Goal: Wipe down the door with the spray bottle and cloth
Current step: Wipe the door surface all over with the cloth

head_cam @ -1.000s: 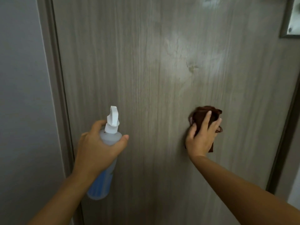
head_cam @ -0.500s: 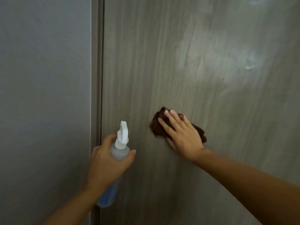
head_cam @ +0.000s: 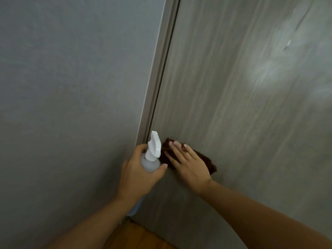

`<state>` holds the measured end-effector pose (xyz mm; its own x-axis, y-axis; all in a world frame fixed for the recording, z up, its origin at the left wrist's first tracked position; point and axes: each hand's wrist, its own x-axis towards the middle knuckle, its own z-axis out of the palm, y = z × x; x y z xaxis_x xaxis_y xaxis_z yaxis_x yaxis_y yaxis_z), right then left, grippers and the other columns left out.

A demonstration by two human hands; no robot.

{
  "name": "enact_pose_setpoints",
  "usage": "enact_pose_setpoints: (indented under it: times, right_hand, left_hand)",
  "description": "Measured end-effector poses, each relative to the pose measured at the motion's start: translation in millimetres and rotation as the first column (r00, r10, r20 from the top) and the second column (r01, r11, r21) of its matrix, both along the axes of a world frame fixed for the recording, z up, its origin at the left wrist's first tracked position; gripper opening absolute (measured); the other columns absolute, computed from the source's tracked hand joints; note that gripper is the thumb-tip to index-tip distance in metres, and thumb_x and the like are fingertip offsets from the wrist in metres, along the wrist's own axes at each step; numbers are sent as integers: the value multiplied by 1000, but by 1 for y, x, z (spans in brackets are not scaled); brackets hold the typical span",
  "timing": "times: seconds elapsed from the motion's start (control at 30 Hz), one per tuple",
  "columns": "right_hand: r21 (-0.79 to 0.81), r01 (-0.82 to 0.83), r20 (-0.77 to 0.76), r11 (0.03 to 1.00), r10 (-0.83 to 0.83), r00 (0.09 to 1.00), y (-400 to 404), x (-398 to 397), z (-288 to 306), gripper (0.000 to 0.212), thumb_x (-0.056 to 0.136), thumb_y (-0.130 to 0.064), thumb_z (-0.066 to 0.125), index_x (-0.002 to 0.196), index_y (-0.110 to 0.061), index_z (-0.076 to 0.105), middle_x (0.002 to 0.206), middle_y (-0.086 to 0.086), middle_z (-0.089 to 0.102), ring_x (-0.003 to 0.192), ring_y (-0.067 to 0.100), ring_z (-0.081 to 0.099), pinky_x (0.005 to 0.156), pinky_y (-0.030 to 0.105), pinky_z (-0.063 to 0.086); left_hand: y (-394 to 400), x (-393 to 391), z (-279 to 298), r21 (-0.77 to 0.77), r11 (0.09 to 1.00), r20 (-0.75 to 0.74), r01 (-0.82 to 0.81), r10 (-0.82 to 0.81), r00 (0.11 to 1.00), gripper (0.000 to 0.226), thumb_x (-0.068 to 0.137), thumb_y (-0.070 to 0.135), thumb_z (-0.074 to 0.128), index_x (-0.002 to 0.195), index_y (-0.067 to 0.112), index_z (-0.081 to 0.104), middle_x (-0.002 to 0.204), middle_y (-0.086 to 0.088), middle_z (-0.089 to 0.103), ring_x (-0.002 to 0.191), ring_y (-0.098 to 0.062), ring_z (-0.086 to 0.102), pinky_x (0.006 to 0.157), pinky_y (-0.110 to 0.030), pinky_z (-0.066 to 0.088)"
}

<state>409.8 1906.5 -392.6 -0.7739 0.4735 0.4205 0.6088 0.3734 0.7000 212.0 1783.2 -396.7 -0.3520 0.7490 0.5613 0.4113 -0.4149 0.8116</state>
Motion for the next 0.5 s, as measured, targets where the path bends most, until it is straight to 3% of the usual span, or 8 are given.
enact_pose_setpoints:
  times: [0.1,0.2,0.33,0.43,0.5]
  right_hand:
    - [-28,-28,103,999,31,994,6,-1,-12,73,91,-27,71,157,-18,40,167,14,22,155,28,14,126,45,3]
    - [33,-69,-6,997,70,998,12,-23,19,76,90,-23,72,157,-17,39,167,15,24,155,28,15,127,44,0]
    - [123,-38,-183,992,60,981,14,-60,43,74,99,-24,58,163,-14,22,170,17,10,158,31,4,126,43,-10]
    - [82,-42,-172,996,55,984,16,-74,15,73,102,-21,46,164,-13,9,168,18,-8,155,32,-14,124,45,-18]
    - [-5,-6,-52,1000,6,999,15,-74,-22,74,103,-23,43,162,-11,1,165,22,-19,150,38,-24,118,48,-28]
  left_hand:
    - [-1,-6,-14,-10,1000,-10,20,-20,1000,74,71,35,95,129,35,50,107,22,62,101,-11,67,82,-18,54]
    - [-3,-14,-26,-19,1000,-12,2,-2,1000,77,72,31,96,129,38,44,109,25,57,101,-6,62,80,-2,43]
    - [-7,-26,-48,-55,998,16,-25,26,1000,78,71,30,96,130,37,45,112,20,60,101,-6,64,82,-11,49]
    - [-11,-35,-61,-86,995,46,-43,48,998,76,71,28,96,127,37,46,109,24,61,98,-2,65,80,-14,51]
    - [-13,-40,-69,-102,993,55,-61,67,996,74,71,25,96,126,34,48,109,15,65,97,-7,66,78,-16,51]
